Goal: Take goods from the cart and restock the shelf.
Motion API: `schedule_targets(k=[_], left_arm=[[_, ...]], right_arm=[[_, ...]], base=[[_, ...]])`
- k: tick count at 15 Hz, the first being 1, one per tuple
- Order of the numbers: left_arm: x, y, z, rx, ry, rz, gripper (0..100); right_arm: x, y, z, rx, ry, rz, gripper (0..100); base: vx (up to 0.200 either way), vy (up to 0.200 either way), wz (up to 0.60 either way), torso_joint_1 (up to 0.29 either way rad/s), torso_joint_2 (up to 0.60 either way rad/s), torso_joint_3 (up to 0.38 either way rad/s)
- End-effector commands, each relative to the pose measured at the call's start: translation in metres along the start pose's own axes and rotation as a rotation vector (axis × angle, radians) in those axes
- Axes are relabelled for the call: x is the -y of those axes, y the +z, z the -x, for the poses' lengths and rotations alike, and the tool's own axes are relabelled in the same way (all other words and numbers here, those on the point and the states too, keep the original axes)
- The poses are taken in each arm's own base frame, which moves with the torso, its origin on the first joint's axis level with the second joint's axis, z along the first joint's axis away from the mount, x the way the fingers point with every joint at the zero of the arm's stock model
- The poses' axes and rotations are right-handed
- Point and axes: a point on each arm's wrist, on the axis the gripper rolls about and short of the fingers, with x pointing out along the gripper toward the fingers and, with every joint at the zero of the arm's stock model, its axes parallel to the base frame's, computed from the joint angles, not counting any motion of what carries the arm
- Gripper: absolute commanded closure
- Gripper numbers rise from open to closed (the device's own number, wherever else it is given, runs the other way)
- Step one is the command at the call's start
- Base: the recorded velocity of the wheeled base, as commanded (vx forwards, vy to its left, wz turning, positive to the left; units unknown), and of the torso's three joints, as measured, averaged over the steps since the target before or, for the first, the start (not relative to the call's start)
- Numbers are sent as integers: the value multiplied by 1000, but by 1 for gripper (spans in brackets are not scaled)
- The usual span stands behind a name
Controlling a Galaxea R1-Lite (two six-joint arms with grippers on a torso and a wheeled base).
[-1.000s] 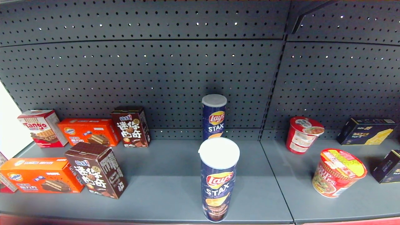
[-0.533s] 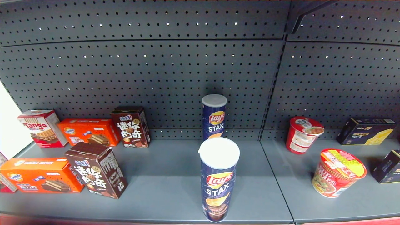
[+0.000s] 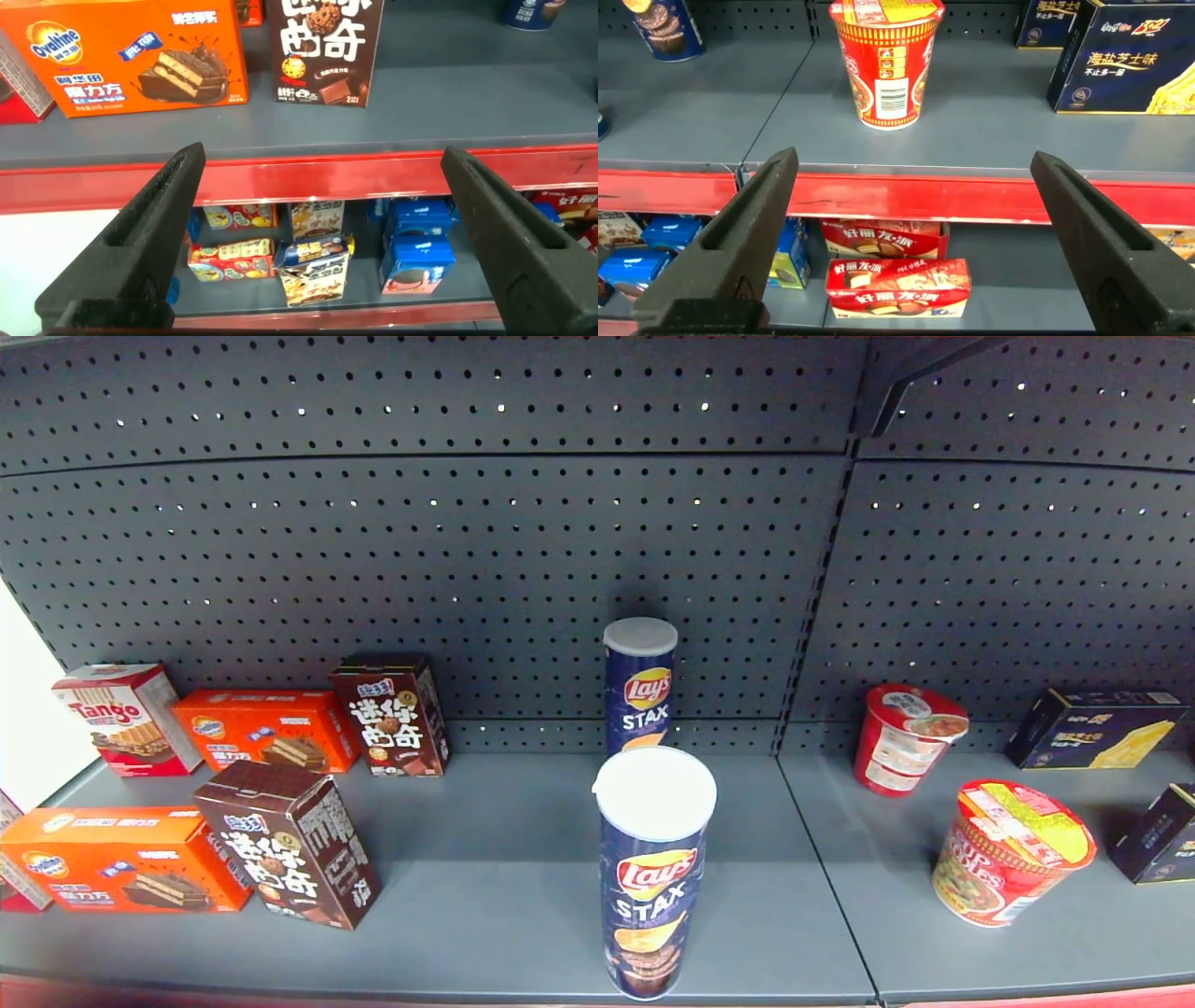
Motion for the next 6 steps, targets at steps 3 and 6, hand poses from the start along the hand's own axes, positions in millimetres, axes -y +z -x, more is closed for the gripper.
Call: schedule_targets(k=[3, 6], left_arm=[[0, 0, 0, -1, 4, 3, 0], [0, 0, 0, -1, 9, 3, 0]], right_arm=[[0, 0, 0, -2, 4, -1, 0], [0, 0, 0, -2, 2, 0, 0]], base=[[0, 0, 0, 0, 0, 0], [0, 0, 0, 0, 0, 0]])
